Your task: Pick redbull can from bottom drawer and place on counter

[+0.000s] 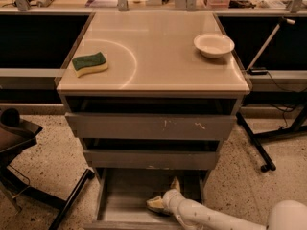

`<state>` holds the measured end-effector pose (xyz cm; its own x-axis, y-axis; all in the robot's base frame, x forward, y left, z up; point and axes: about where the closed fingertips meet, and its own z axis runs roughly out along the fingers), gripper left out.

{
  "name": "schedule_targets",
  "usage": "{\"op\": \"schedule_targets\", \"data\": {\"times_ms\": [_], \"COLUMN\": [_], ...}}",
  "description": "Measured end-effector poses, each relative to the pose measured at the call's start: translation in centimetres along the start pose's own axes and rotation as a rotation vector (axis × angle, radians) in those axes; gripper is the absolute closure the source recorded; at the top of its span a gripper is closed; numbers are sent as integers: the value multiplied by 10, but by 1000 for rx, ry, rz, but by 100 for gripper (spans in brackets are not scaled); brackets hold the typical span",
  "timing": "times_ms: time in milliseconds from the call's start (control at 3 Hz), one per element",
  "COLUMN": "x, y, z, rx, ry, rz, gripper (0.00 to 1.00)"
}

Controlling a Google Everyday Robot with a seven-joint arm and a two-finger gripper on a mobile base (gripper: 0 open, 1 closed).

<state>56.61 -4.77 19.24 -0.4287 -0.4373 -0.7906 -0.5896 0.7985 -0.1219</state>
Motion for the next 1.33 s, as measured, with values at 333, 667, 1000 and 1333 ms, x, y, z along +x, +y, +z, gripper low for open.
{"op": "schedule_targets", "data": {"times_ms": [333,667,1000,1333], "x": [6,6,1,1], "y": [-32,-41,-24,-24], "z": [-5,-32,-56,-55], "rx": [157,228,142,138], "ry": [14,45,105,104], "rz": [-102,-265,-406,-400], "gripper": [0,0,0,0]}}
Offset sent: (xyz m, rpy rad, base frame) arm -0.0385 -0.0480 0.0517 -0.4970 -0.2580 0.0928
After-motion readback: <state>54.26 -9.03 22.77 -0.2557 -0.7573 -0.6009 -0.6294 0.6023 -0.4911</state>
